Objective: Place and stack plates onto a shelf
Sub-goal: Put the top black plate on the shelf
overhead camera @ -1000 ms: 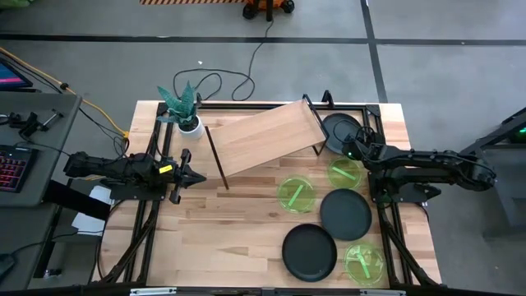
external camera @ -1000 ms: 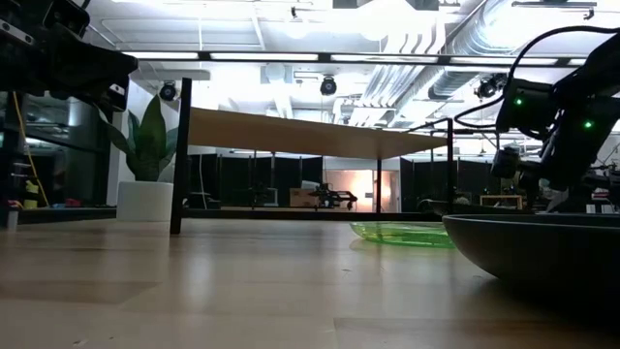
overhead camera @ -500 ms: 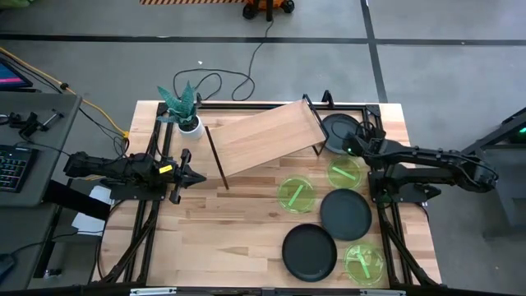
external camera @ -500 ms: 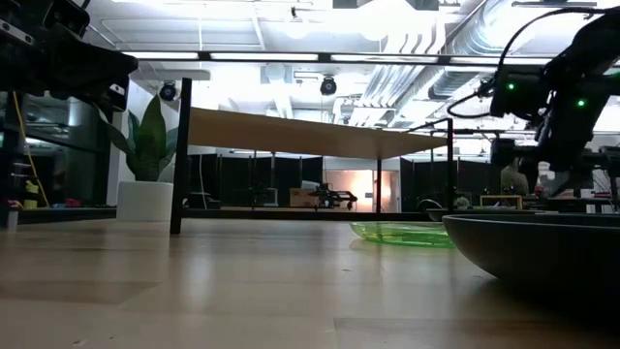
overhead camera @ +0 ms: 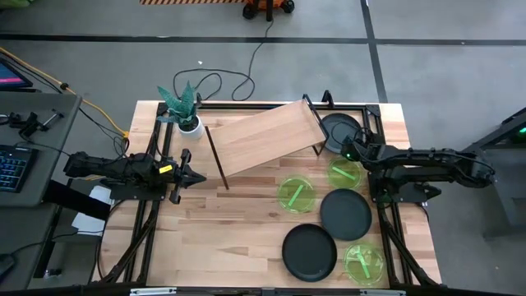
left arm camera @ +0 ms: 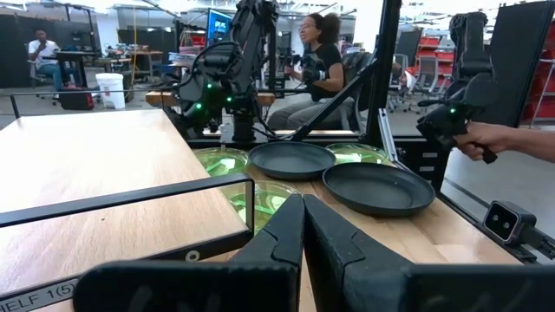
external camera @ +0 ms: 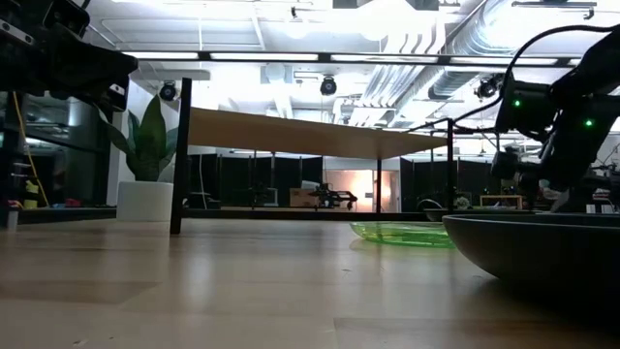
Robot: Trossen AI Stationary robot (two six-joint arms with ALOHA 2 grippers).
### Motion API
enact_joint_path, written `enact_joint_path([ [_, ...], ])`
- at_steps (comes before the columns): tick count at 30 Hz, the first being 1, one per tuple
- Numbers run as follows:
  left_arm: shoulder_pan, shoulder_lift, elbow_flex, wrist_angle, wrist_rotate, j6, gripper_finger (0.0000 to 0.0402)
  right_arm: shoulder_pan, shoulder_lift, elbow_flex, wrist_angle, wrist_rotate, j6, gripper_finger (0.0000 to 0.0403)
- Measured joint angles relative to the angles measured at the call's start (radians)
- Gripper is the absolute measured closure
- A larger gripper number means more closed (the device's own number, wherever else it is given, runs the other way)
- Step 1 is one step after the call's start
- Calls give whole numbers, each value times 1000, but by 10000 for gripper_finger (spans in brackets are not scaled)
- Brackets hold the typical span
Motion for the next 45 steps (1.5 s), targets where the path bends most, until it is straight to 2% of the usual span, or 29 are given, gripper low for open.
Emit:
enact_joint_path([
  [16,0,0,0,0,0,0,402,-1,161,7,92,9,49,282],
  [19,0,0,0,0,0,0,401,-1,164,7,92,24,58,307],
  [24,0,0,0,0,0,0,401,-1,164,7,89,64,74,391],
  [29,0,0,0,0,0,0,402,-2,162,7,89,93,90,399],
  [34,0,0,0,0,0,0,401,15,103,7,85,135,66,402],
  [45,0,0,0,0,0,0,402,34,-169,32,-34,229,-30,402],
])
